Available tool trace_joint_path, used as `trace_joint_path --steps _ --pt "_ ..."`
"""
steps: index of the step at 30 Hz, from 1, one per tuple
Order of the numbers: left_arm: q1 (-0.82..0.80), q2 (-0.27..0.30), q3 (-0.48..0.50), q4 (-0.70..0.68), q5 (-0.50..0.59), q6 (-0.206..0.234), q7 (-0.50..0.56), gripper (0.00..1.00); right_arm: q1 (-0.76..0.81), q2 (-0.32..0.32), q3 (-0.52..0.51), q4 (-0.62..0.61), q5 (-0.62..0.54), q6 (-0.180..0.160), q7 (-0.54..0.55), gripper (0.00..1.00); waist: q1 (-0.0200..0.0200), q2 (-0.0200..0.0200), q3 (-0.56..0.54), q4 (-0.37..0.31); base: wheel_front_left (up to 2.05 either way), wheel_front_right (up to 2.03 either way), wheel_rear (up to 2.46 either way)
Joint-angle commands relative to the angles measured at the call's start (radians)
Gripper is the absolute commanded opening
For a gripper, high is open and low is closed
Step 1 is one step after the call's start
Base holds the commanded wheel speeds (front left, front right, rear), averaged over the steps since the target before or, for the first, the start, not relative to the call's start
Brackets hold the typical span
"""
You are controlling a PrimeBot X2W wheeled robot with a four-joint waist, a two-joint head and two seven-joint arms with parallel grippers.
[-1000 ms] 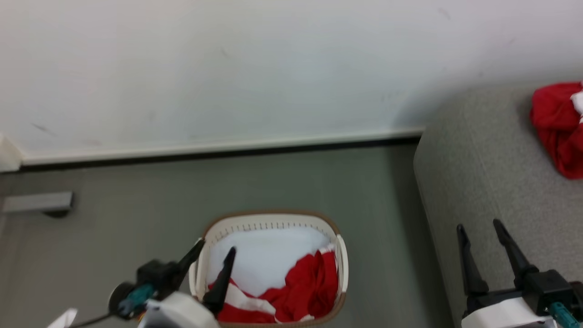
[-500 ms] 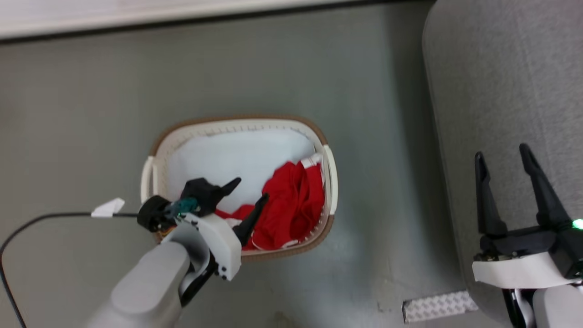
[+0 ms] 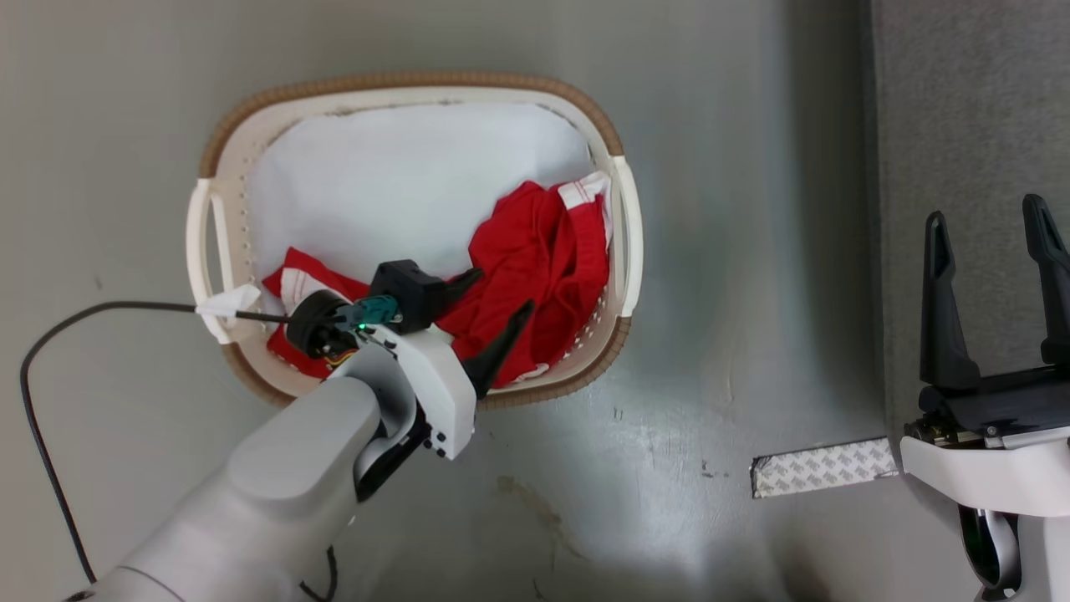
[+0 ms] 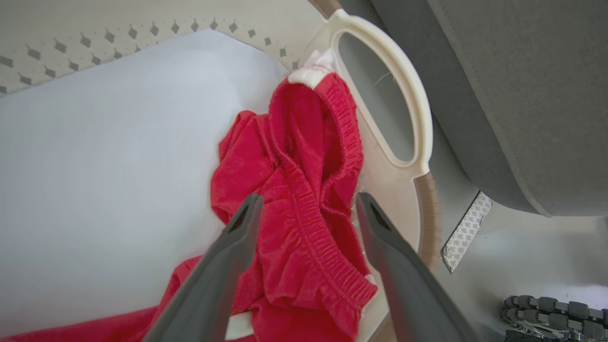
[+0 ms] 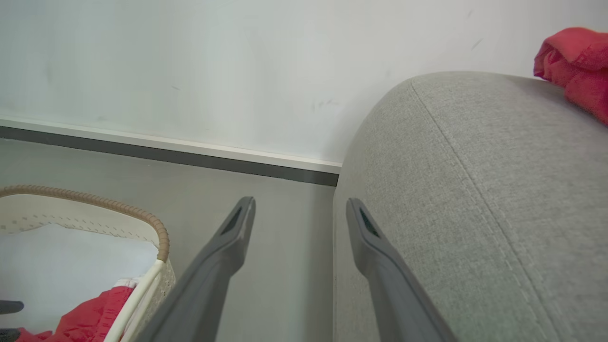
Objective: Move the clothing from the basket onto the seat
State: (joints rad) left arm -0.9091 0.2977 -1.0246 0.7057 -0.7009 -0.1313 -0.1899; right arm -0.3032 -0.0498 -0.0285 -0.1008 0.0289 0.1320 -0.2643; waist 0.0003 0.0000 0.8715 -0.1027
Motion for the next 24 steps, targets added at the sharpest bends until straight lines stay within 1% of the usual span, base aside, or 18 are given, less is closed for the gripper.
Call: trace_joint_path --steps 1,7,10,14,24 --pt "-0.014 0.013 -0.014 -0.007 -0.016 0.001 -0.001 1.00 -0.003 -0.001 0.000 -0.008 0.008 -0.003 0.000 1.00 -0.0003 0.0000 0.024 0.001 0.00 0.00 0.00" --pt "-0.049 0.049 -0.128 -0.069 -0.107 0.001 0.018 1.00 0.007 -0.001 -0.005 -0.004 0.036 -0.003 0.000 1.00 -0.0003 0.0000 0.037 -0.007 0.00 0.00 0.00" --pt "-0.062 0.064 -0.167 -0.086 -0.120 0.001 0.023 1.00 0.005 -0.001 -0.004 -0.003 0.049 -0.003 0.000 1.00 -0.0003 0.0000 0.037 -0.013 0.00 0.00 0.00" --pt "-0.079 0.069 -0.191 -0.065 -0.125 0.001 0.034 1.00 -0.004 -0.001 0.000 -0.009 0.057 -0.003 0.000 1.00 -0.0003 0.0000 0.042 -0.024 0.00 0.00 0.00" --pt "-0.104 0.017 -0.223 0.028 -0.104 0.001 0.030 1.00 0.008 -0.001 -0.019 -0.020 0.059 -0.002 0.000 1.00 -0.0003 0.0000 0.073 -0.022 0.00 0.00 0.00"
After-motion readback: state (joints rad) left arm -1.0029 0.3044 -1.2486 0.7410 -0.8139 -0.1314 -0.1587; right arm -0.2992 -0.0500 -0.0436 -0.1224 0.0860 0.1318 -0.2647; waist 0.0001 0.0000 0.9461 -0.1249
